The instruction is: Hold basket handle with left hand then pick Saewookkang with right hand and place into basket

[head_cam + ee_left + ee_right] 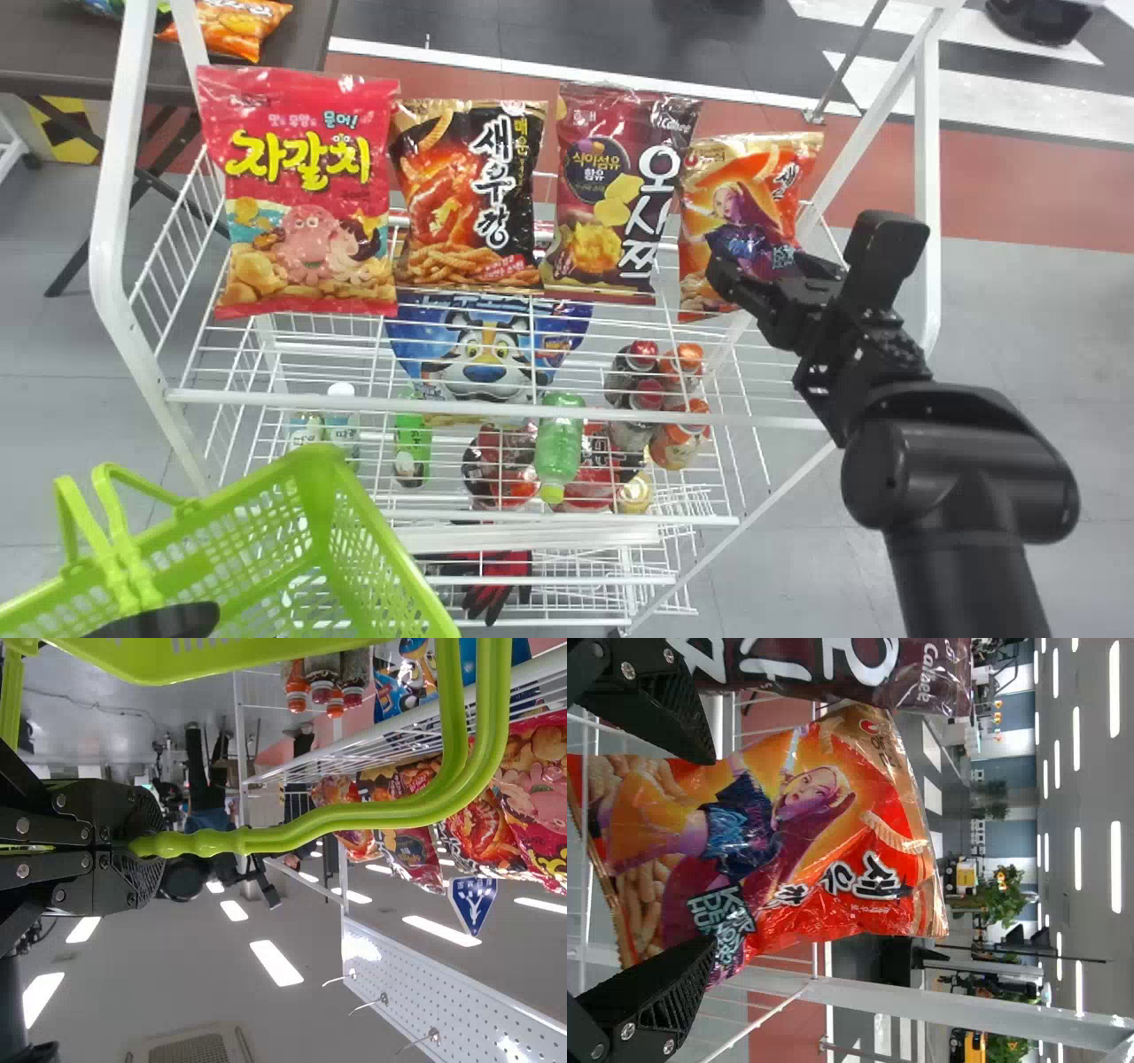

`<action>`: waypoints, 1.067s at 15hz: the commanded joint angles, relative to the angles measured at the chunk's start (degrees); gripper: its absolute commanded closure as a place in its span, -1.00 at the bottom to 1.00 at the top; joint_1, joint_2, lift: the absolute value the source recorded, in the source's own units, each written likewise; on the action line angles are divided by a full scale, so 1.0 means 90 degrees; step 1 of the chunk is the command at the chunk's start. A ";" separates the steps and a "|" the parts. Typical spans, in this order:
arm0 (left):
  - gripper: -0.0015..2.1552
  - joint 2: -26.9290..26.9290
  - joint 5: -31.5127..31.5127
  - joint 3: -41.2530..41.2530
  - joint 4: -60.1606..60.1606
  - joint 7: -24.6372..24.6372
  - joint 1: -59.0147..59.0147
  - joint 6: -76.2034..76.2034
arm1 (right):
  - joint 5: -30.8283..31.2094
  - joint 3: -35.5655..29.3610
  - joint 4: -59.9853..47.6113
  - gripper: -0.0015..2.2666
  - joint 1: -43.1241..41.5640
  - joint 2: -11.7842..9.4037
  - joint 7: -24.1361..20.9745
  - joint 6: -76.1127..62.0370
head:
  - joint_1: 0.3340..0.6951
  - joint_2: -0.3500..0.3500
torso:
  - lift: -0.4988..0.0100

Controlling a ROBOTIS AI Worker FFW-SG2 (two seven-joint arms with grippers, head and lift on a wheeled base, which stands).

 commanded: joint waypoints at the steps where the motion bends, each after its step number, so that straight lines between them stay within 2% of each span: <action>1: 1.00 0.0016 0.0005 0.0007 -0.0016 -0.0015 0.0008 0.0203 | 0.0069 -0.0005 0.0359 -0.92 -0.0427 -0.0058 0.0192 0.0453 | 1.00 -0.68 | 0.89; 5: 1.00 0.0036 0.0005 -0.0003 -0.0016 -0.0025 0.0008 0.0203 | 0.0225 0.0112 0.0701 -0.87 -0.0759 -0.0068 0.0221 0.0590 | 1.00 -0.67 | 0.89; 6: 1.00 0.0036 0.0005 0.0007 -0.0016 -0.0025 0.0008 0.0203 | 0.0274 0.0141 0.0701 -0.50 -0.0768 -0.0068 0.0387 0.0590 | 1.00 -0.67 | 0.89; 8: 1.00 0.0036 0.0015 0.0016 -0.0016 -0.0025 0.0018 0.0203 | 0.0225 0.0171 0.0682 0.95 -0.0720 -0.0039 0.0251 0.0590 | 1.00 -0.64 | 0.89; 14: 1.00 0.0036 0.0015 0.0007 -0.0007 -0.0025 0.0008 0.0203 | 0.0235 0.0092 0.0105 0.99 -0.0270 0.0040 -0.0491 0.0082 | 1.00 -0.67 | 0.89; 16: 1.00 0.0036 0.0015 0.0016 0.0003 -0.0034 0.0008 0.0203 | 0.0225 0.0063 -0.0324 0.99 -0.0075 0.0040 -0.0794 0.0375 | 1.00 -0.70 | 0.89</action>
